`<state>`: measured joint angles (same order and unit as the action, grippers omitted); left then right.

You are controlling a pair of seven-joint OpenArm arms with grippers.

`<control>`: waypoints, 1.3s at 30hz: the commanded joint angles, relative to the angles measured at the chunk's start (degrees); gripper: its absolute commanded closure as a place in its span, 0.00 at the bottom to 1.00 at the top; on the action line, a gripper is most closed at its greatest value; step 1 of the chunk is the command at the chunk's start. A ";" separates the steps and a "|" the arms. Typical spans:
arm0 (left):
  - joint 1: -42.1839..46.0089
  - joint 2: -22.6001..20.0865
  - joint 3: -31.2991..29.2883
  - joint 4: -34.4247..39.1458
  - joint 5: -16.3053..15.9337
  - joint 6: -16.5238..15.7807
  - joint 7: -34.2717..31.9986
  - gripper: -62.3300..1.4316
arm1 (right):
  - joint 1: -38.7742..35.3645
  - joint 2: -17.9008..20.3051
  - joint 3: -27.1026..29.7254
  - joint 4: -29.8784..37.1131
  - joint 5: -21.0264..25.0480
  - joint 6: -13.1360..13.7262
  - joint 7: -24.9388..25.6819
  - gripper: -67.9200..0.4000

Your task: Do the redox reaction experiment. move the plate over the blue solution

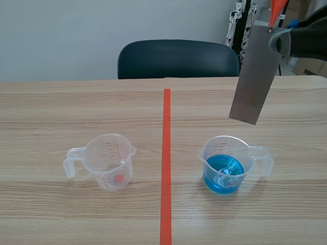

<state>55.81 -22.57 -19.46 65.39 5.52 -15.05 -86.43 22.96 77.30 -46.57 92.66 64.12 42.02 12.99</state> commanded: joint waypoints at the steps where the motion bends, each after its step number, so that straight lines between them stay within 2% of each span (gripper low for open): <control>1: 1.22 -0.66 -0.39 1.16 -0.46 -0.09 -1.18 0.43 | -0.17 0.46 0.81 1.07 -0.13 0.70 1.25 0.99; 4: 2.89 -2.62 -0.44 2.47 -0.42 -0.09 -1.18 0.61 | -0.46 0.46 0.81 1.53 -0.96 0.70 1.97 0.99; 10: 5.66 -9.35 -0.48 5.73 -0.46 -0.44 0.98 0.84 | -1.46 0.44 0.81 2.27 -0.94 0.70 2.62 0.99; 12: 5.57 -12.39 -0.48 6.54 -0.46 -1.20 3.13 0.89 | -2.03 0.44 0.81 2.69 -0.96 0.70 2.84 0.99; 18: 5.57 -21.20 -0.48 10.69 -0.90 -1.42 8.94 0.93 | -2.23 0.46 0.81 4.13 -2.14 0.70 2.60 0.99; 21: 5.14 -24.55 -0.48 13.42 -3.56 -4.68 12.55 0.93 | -2.36 0.44 0.81 4.50 -2.25 0.70 2.51 0.99; 24: 4.44 -26.93 -0.48 17.03 -4.48 -7.43 17.59 0.93 | -2.36 0.46 0.81 4.59 -2.23 0.70 2.51 0.99; 31: -1.77 -27.96 -0.48 24.20 -4.50 -14.97 29.94 0.94 | -2.36 0.46 0.81 4.59 -2.25 0.70 2.38 0.99; 33: -3.58 -27.93 -0.46 26.14 -4.76 -16.06 33.73 0.94 | -2.36 0.46 0.81 4.59 -2.25 0.70 2.36 0.99; 39: -9.42 -27.80 -0.42 30.91 -8.66 -19.37 44.48 0.94 | -2.34 0.48 0.81 4.59 -2.25 0.70 2.34 0.99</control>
<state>46.85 -50.78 -19.53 95.72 -2.07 -34.59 -41.71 19.97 77.30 -46.57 96.77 61.04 42.04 14.31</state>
